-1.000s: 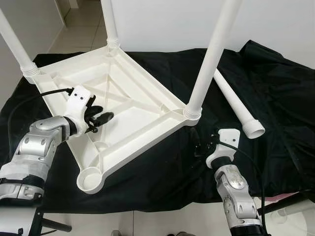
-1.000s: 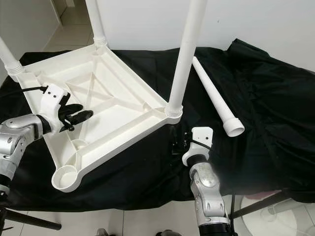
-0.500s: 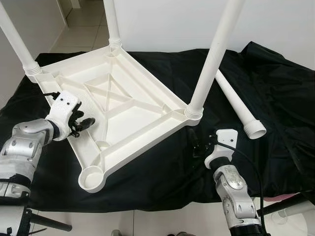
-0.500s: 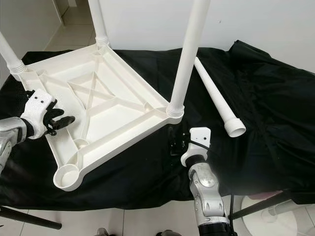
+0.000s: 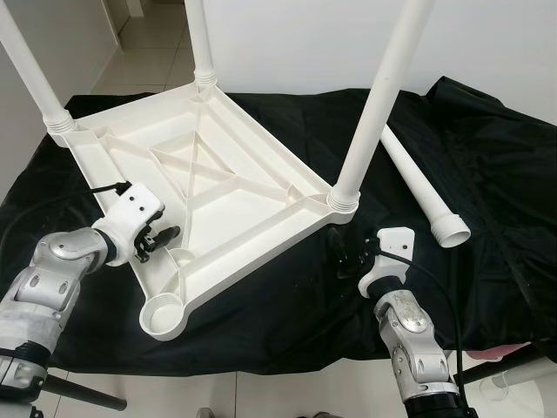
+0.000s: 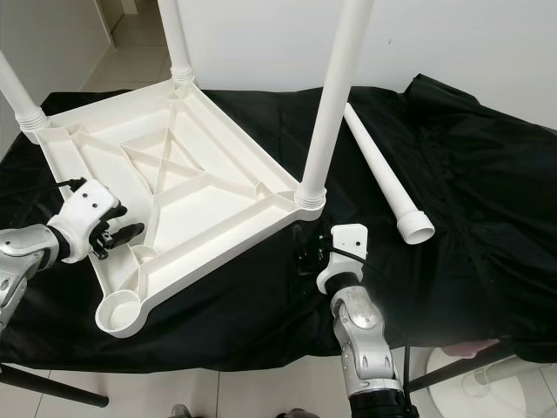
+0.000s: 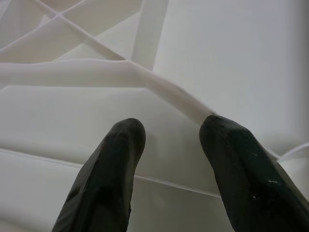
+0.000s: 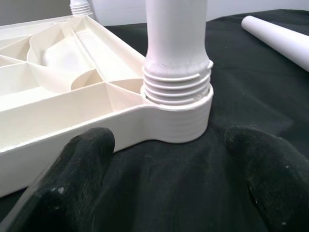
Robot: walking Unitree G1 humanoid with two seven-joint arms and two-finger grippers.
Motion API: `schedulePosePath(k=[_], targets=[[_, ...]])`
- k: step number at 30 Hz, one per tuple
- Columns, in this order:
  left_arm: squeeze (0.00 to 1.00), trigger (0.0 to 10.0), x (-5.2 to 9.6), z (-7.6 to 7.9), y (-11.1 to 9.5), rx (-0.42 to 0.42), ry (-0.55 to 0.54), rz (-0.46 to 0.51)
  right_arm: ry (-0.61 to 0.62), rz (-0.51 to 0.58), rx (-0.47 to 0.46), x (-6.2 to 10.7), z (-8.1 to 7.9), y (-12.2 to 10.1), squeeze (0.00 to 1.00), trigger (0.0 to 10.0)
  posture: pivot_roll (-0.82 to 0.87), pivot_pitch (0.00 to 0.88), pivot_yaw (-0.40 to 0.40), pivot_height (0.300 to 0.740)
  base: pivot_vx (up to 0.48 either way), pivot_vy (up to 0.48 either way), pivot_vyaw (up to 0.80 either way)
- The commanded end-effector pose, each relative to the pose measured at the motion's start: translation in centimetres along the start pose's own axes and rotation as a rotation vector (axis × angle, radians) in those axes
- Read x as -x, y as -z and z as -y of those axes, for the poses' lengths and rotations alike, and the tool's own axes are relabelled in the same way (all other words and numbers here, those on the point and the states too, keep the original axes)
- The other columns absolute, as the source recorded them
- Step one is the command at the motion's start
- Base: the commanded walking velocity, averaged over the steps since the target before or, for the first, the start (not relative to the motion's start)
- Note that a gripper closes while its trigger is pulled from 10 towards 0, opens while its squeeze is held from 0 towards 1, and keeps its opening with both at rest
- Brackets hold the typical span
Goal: Building children table
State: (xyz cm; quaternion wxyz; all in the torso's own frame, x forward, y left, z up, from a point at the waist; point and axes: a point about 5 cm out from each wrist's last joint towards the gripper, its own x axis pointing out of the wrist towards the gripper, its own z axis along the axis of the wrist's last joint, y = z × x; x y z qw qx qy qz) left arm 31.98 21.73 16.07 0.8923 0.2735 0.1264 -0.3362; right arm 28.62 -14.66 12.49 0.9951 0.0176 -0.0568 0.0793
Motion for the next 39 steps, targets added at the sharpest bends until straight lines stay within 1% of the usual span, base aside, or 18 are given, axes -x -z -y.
schedulePosePath(k=[1,2,7,9,11,12,15,19,22,23,25,26,28,29,33,37,38,39], targets=[[0.00,10.0,0.0,2.1,1.1,0.017,0.264,-0.043,-0.010,-0.012,-0.003,0.1,-0.1,0.4,0.00,10.0,-0.05,0.057,-0.005,0.740,0.000,0.000,0.00],[0.00,10.0,-0.1,2.9,0.7,0.015,0.300,-0.027,-0.011,-0.012,-0.005,0.1,-0.1,0.5,0.00,10.0,-0.05,0.054,0.001,0.740,0.000,0.000,0.00],[0.00,10.0,-0.1,3.6,0.3,0.027,0.333,-0.011,-0.011,-0.013,-0.008,0.1,-0.2,0.6,0.00,10.0,-0.05,0.055,0.007,0.740,0.000,0.000,0.00],[0.00,10.0,0.2,4.6,-0.3,0.045,0.391,0.017,-0.011,-0.016,-0.011,0.2,-0.3,0.8,0.00,10.0,-0.05,0.058,0.014,0.740,0.000,0.000,0.00],[0.00,10.0,0.2,4.6,-0.3,0.045,0.391,0.017,-0.011,-0.016,-0.011,0.2,-0.3,0.8,0.00,10.0,-0.05,0.058,0.014,0.740,0.000,0.000,0.00],[0.00,10.0,0.2,5.3,-0.9,0.056,0.428,0.045,-0.010,-0.018,-0.012,0.3,-0.3,0.9,0.00,10.0,-0.05,0.058,0.018,0.740,0.000,0.000,0.00],[0.00,10.0,0.0,6.1,-1.9,0.070,0.447,0.088,-0.005,-0.021,-0.015,0.4,-0.4,1.0,0.00,10.0,-0.05,0.057,0.024,0.740,0.000,0.000,0.00],[0.00,10.0,-0.2,6.1,-2.2,0.077,0.442,0.107,-0.003,-0.022,-0.017,0.4,-0.4,1.0,0.00,10.0,-0.05,0.056,0.024,0.740,0.000,0.000,0.00],[0.00,10.0,-0.5,5.1,-2.9,0.079,0.382,0.134,-0.003,-0.021,-0.018,0.3,-0.5,1.1,0.00,10.0,-0.05,0.059,0.026,0.740,0.000,0.000,0.00],[0.00,10.0,-0.5,5.1,-2.9,0.079,0.382,0.134,-0.003,-0.021,-0.018,0.3,-0.5,1.1,0.00,10.0,-0.05,0.059,0.026,0.740,0.000,0.000,0.00],[0.00,10.0,-0.8,2.9,-2.8,0.042,0.256,0.133,-0.002,-0.023,-0.019,0.4,-0.5,1.2,0.00,10.0,-0.05,0.062,0.027,0.740,0.000,0.000,0.00],[0.00,10.0,-0.8,2.9,-2.8,0.042,0.256,0.133,-0.002,-0.023,-0.019,0.4,-0.5,1.2,0.00,10.0,-0.05,0.062,0.027,0.740,0.000,0.000,0.00],[0.00,10.0,-0.6,0.9,-2.7,0.011,0.165,0.137,-0.001,-0.027,-0.020,0.4,-0.4,1.3,0.00,10.0,-0.04,0.068,0.023,0.740,0.000,0.000,0.00],[0.00,10.0,-0.6,0.9,-2.7,0.011,0.165,0.137,-0.001,-0.027,-0.020,0.4,-0.4,1.3,0.00,10.0,-0.04,0.068,0.023,0.740,0.000,0.000,0.00],[0.00,10.0,0.3,-0.9,-3.3,-0.031,0.108,0.180,0.000,-0.032,-0.020,0.6,-0.4,1.5,0.00,10.0,-0.03,0.085,0.019,0.740,0.000,0.000,0.00],[0.00,10.0,0.9,-1.1,-3.6,-0.054,0.120,0.223,0.000,-0.035,-0.022,0.6,-0.4,1.6,0.00,10.0,-0.03,0.093,0.021,0.740,0.000,0.000,0.00],[0.00,10.0,1.0,-0.9,-3.6,-0.063,0.139,0.233,0.000,-0.035,-0.022,0.6,-0.4,1.6,0.00,10.0,-0.03,0.095,0.022,0.740,0.000,0.000,0.00],[0.00,10.0,1.2,-0.3,-3.5,-0.068,0.197,0.238,0.001,-0.035,-0.022,0.6,-0.4,1.6,0.00,10.0,-0.02,0.098,0.022,0.740,0.000,0.000,0.00]])
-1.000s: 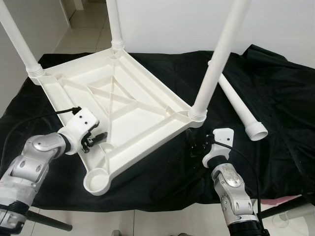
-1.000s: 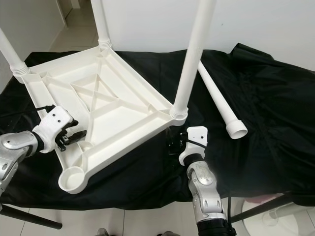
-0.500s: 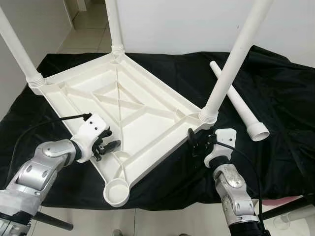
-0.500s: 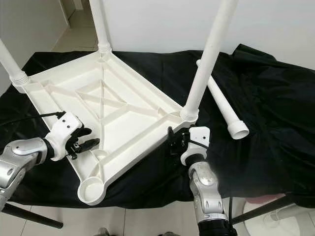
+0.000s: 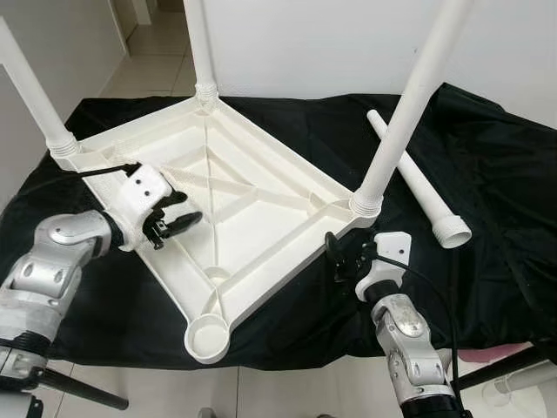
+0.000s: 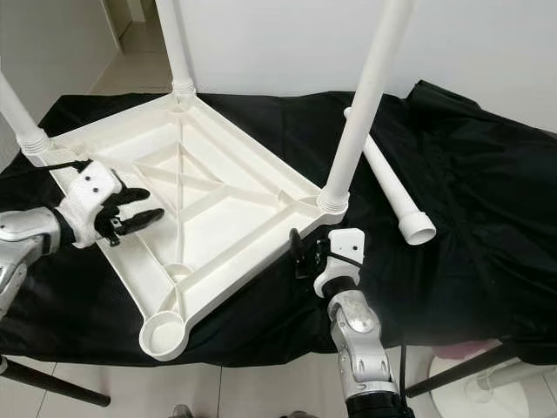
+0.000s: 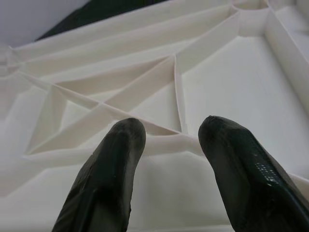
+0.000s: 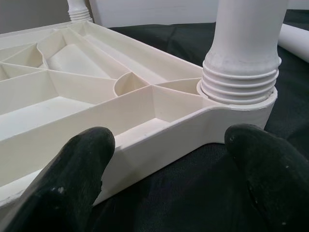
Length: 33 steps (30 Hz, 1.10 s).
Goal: Building children table
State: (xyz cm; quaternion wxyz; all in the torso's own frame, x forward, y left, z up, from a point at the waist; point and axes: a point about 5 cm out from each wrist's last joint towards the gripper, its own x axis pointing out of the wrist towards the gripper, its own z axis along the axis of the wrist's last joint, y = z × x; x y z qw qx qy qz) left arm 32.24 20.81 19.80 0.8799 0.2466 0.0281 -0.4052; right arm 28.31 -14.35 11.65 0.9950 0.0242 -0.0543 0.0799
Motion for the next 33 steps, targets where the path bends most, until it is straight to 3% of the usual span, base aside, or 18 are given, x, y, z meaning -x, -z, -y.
schedulePosePath(k=[1,4,10,11,18,19,20,21,30,33], targets=[[0.00,10.0,0.4,1.2,0.1,-0.012,0.161,0.015,0.002,-0.030,-0.009,0.3,0.0,0.7,0.00,10.0,-0.02,0.100,0.023,0.740,0.000,0.000,0.00],[0.00,10.0,0.7,2.1,0.6,-0.011,0.262,0.001,0.006,-0.029,-0.008,0.3,0.1,0.7,0.00,10.0,-0.02,0.106,0.023,0.740,0.000,0.000,0.00],[0.01,10.0,1.2,2.1,1.4,0.028,0.326,-0.056,0.003,-0.031,-0.006,0.3,0.1,0.7,0.00,10.0,-0.02,0.113,0.020,0.740,0.000,0.000,0.00],[1.00,10.0,1.3,2.1,1.5,0.029,0.347,-0.069,0.003,-0.032,-0.005,0.3,0.1,0.7,0.00,10.0,-0.02,0.115,0.020,0.740,0.000,0.000,0.00],[1.00,10.0,1.8,2.4,2.0,0.020,0.415,-0.107,0.000,-0.031,-0.003,0.2,0.2,0.6,0.00,10.0,-0.02,0.116,0.019,0.740,0.000,0.000,0.00],[0.54,10.0,2.4,2.8,2.5,-0.002,0.473,-0.152,0.001,-0.030,-0.002,0.1,0.2,0.6,0.00,10.0,-0.02,0.115,0.021,0.740,0.000,0.000,0.00],[0.54,10.0,2.4,2.8,2.5,-0.002,0.473,-0.152,0.001,-0.030,-0.002,0.1,0.2,0.6,0.00,10.0,-0.02,0.115,0.021,0.740,0.000,0.000,0.00],[0.00,10.0,2.8,3.0,2.9,0.007,0.511,-0.195,0.001,-0.029,-0.001,0.1,0.2,0.6,0.00,10.0,-0.02,0.115,0.022,0.740,0.000,0.000,0.00],[0.00,10.0,3.4,2.8,2.7,0.025,0.570,-0.217,0.008,-0.028,-0.002,0.2,0.2,0.6,0.00,10.0,-0.03,0.115,0.029,0.740,0.000,0.000,0.00],[0.00,10.0,2.9,3.8,2.5,0.038,0.596,-0.190,0.014,-0.027,-0.005,0.2,0.2,0.6,0.00,10.0,-0.03,0.115,0.031,0.740,0.000,0.000,0.00]])
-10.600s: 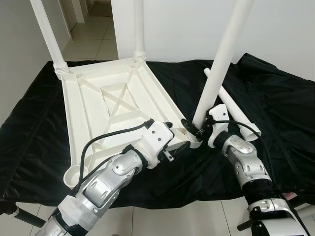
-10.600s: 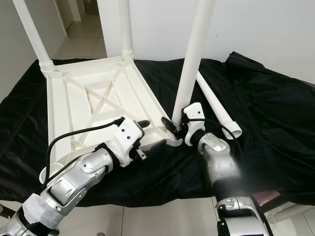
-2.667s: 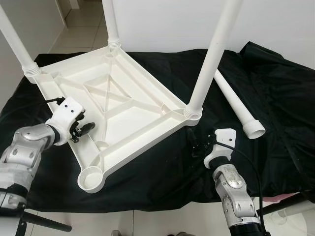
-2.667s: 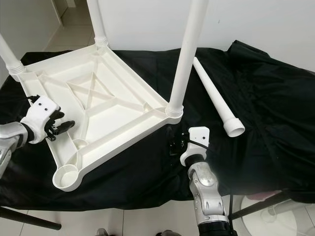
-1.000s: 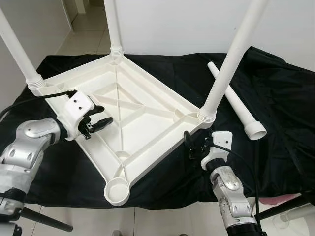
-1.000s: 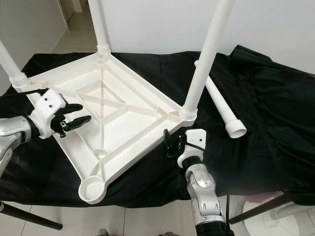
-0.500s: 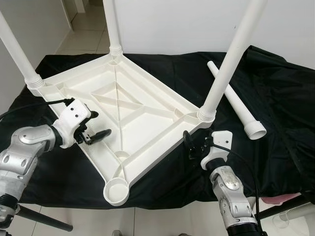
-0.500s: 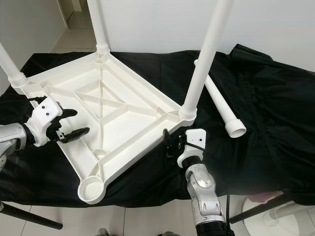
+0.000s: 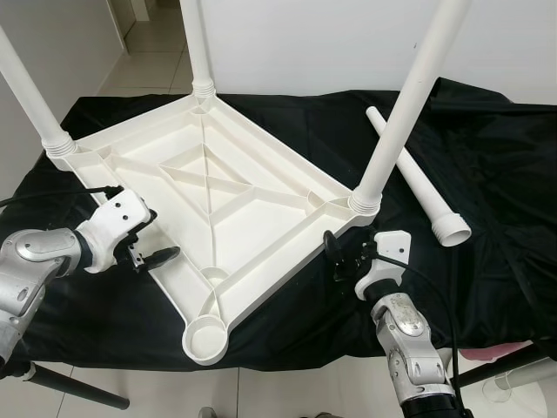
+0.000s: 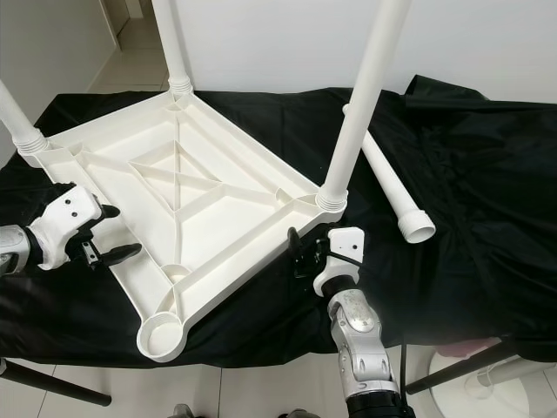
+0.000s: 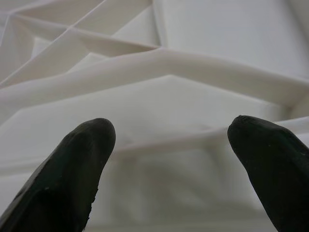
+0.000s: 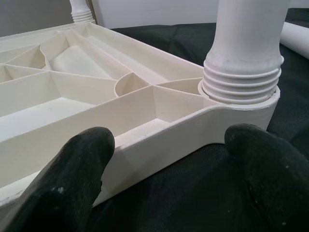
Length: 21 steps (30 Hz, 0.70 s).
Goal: Building children table
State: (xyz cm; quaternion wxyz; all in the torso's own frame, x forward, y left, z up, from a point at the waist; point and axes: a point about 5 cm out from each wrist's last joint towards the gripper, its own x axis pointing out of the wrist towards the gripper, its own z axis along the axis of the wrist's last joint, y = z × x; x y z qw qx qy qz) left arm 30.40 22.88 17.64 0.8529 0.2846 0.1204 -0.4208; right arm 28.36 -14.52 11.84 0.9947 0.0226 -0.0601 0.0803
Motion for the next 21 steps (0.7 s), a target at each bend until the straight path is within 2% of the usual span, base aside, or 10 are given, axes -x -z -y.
schedulePosePath(k=[1,4,5,15,20,21], targets=[[0.00,10.0,0.4,3.1,0.0,-0.005,0.512,-0.002,0.016,-0.037,-0.010,0.2,0.1,0.8,0.00,10.0,-0.03,0.115,0.031,0.740,0.000,0.000,0.00],[0.00,10.0,0.3,3.5,0.1,-0.008,0.521,-0.004,0.018,-0.036,-0.010,0.2,0.1,0.8,0.00,10.0,-0.03,0.114,0.033,0.740,0.000,0.000,0.00],[0.00,10.0,0.0,4.7,0.2,-0.002,0.559,0.002,0.021,-0.030,-0.009,0.2,0.1,0.6,0.00,10.0,-0.04,0.115,0.031,0.740,0.000,0.000,0.00],[0.00,10.0,0.1,6.1,0.2,-0.005,0.611,-0.009,0.045,-0.007,-0.003,-0.2,0.9,-0.1,0.00,10.0,-0.04,0.118,0.027,0.740,0.000,0.000,0.00],[0.00,10.0,0.4,7.4,0.5,0.005,0.656,-0.021,0.051,0.010,0.006,-1.0,1.4,-0.7,0.00,10.0,-0.04,0.124,0.026,0.740,0.000,0.000,0.00],[0.00,10.0,0.3,8.0,0.4,0.010,0.669,-0.017,0.051,0.015,0.009,-1.3,1.5,-0.9,0.00,10.0,-0.04,0.123,0.024,0.740,0.000,0.000,0.00]])
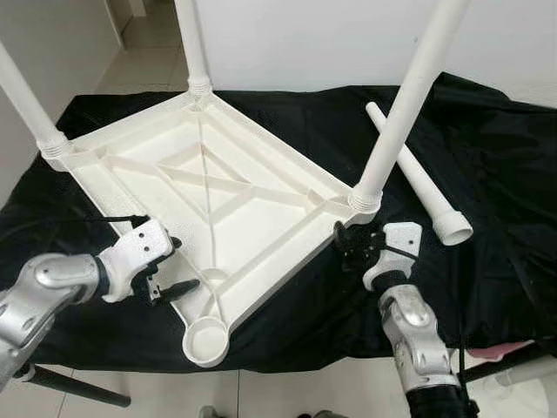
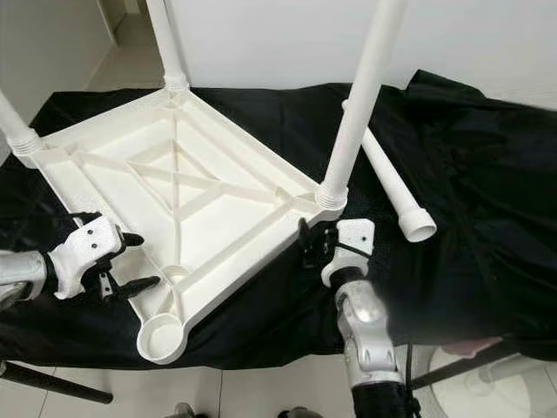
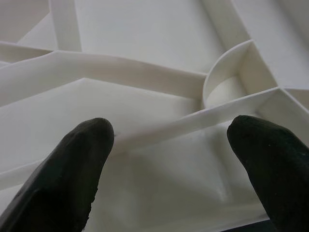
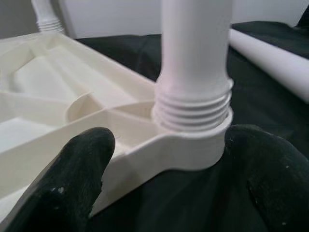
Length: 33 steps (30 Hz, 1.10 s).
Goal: Building children table
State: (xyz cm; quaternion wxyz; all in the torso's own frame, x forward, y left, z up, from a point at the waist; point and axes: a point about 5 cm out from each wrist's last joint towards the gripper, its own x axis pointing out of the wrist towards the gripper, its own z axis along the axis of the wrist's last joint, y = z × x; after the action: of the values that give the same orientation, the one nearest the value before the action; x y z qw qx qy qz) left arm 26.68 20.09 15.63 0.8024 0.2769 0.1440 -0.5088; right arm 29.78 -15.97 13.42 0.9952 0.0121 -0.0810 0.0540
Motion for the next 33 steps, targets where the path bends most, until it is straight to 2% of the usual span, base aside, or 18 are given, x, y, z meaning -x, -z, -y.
schedulePosePath(k=[1,2,4,6,8,15,17,22,29,32,33], targets=[[0.00,10.0,0.1,3.1,0.5,0.029,0.461,-0.013,0.001,-0.027,-0.018,0.1,-0.1,0.5,0.00,10.0,-0.04,0.123,0.024,0.740,0.000,0.000,0.00],[0.00,10.0,0.1,3.1,0.5,0.029,0.461,-0.013,0.001,-0.027,-0.018,0.1,-0.1,0.5,0.00,10.0,-0.04,0.123,0.024,0.740,0.000,0.000,0.00],[0.00,10.0,-0.8,4.2,0.0,0.038,0.470,0.021,-0.004,-0.021,-0.022,-0.8,-0.1,0.3,0.00,10.0,-0.04,0.123,0.021,0.740,0.000,0.000,0.00],[0.00,10.0,-0.8,4.2,0.0,0.038,0.470,0.021,-0.004,-0.021,-0.022,-0.8,-0.1,0.3,0.00,10.0,-0.04,0.123,0.021,0.740,0.000,0.000,0.00],[0.00,10.0,-1.8,4.8,-0.7,0.043,0.452,0.066,-0.024,-0.030,-0.028,-1.5,-0.4,0.3,0.00,10.0,-0.04,0.122,0.020,0.740,0.000,0.000,0.00],[0.00,10.0,-3.0,4.9,-1.8,0.058,0.406,0.125,-0.072,-0.060,-0.040,-2.4,-0.8,0.6,0.00,10.0,-0.04,0.120,0.019,0.740,0.000,0.000,0.00],[0.00,10.0,-4.1,4.9,-2.8,0.056,0.375,0.168,-0.160,-0.096,-0.069,-3.0,-1.6,1.1,0.00,10.0,-0.04,0.118,0.017,0.740,0.000,0.000,0.00],[0.00,10.0,-5.3,4.8,-4.1,0.047,0.346,0.216,-0.246,-0.120,-0.125,-4.0,-2.6,1.4,0.00,10.0,-0.04,0.116,0.017,0.740,0.000,0.000,0.00],[0.00,10.0,-6.0,4.6,-4.9,0.042,0.326,0.243,-0.245,-0.095,-0.116,-5.0,-2.7,0.8,0.00,10.0,-0.03,0.112,0.014,0.740,0.000,0.000,0.00],[0.00,10.0,-5.2,2.8,-4.0,0.009,0.268,0.197,-0.255,-0.043,-0.116,-4.5,-2.3,-0.2,0.00,10.0,-0.03,0.114,0.007,0.740,0.000,0.000,0.00],[0.00,10.0,-5.2,2.8,-4.0,0.009,0.268,0.197,-0.255,-0.043,-0.116,-4.5,-2.3,-0.2,0.00,10.0,-0.03,0.114,0.007,0.740,0.000,0.000,0.00]])
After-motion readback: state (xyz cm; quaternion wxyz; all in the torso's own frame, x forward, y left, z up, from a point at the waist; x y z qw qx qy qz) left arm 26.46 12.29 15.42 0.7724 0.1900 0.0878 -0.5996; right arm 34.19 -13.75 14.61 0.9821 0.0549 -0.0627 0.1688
